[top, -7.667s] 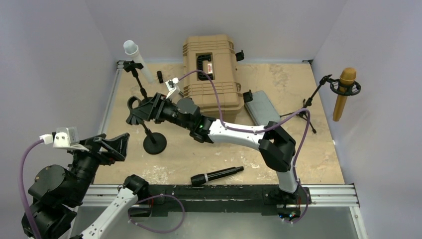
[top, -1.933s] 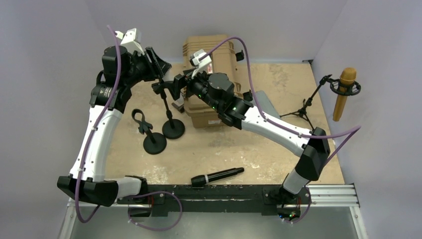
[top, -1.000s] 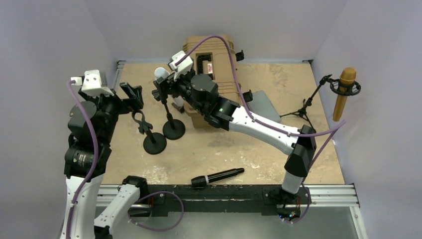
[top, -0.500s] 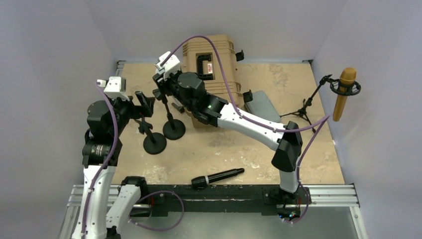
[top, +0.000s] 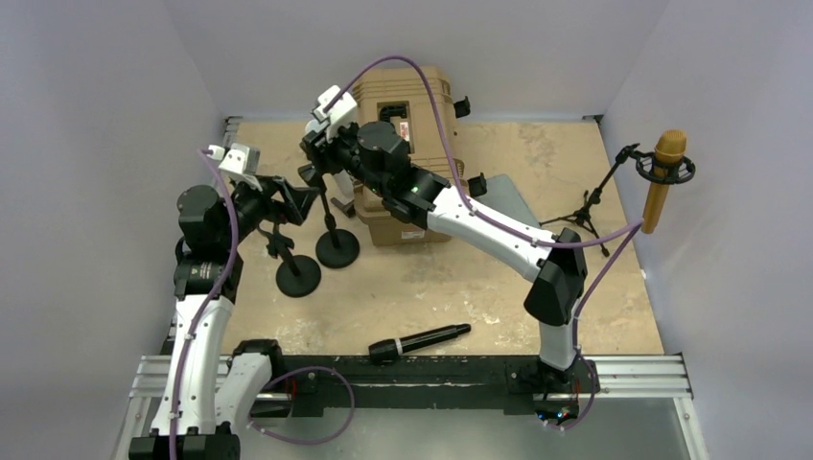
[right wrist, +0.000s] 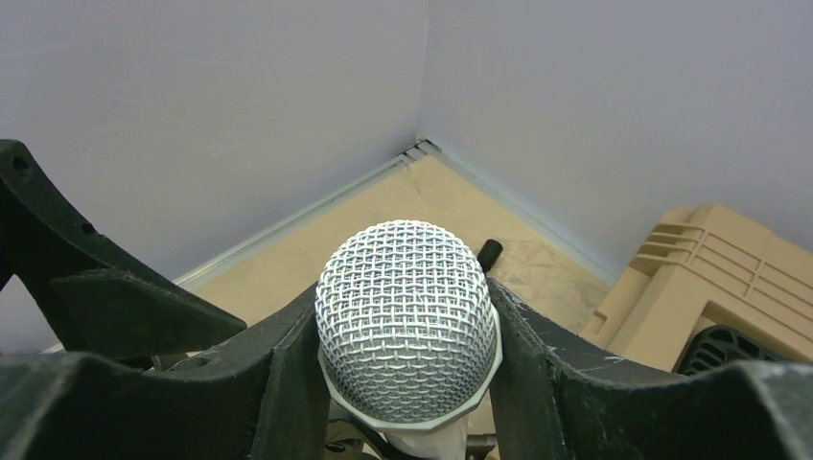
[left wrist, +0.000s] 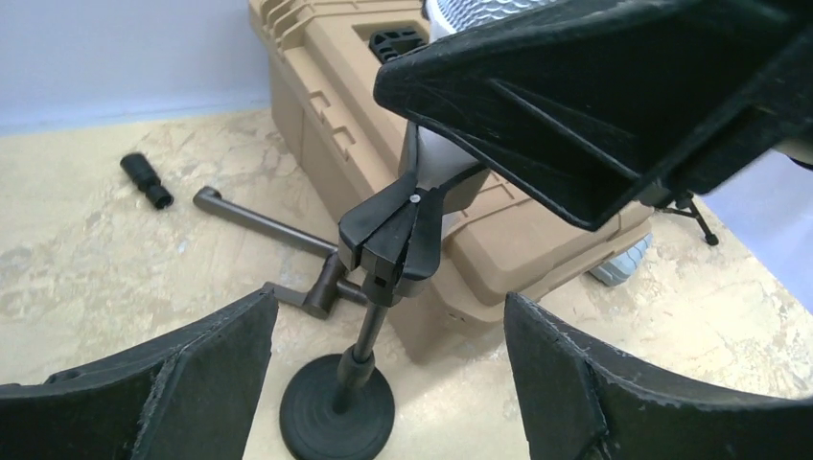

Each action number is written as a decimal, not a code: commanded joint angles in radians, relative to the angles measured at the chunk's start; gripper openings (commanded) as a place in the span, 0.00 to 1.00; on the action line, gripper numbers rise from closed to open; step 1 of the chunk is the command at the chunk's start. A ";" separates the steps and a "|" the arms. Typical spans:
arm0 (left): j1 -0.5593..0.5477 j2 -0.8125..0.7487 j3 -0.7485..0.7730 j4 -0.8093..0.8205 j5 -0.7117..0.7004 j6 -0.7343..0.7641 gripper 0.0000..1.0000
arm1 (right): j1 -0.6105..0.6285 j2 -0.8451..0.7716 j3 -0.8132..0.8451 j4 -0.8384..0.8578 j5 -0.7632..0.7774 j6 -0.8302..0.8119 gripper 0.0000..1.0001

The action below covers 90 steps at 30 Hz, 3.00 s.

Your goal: Remove the microphone from the stand

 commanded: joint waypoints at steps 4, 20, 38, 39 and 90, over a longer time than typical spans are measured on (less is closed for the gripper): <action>-0.024 0.128 0.043 0.122 0.136 0.158 0.83 | -0.069 -0.013 0.071 -0.016 -0.181 0.035 0.00; -0.133 0.204 0.017 0.277 0.021 0.289 0.61 | -0.086 0.002 0.076 -0.013 -0.244 0.075 0.00; -0.133 0.235 0.107 -0.002 0.043 0.408 0.00 | -0.096 0.020 0.141 -0.025 -0.210 0.121 0.00; -0.133 0.235 0.108 -0.007 0.037 0.408 0.00 | -0.101 0.021 0.152 -0.029 -0.208 0.131 0.00; -0.137 0.028 0.087 -0.020 -0.321 0.233 0.86 | 0.102 -0.130 -0.624 -0.466 0.177 -0.132 0.00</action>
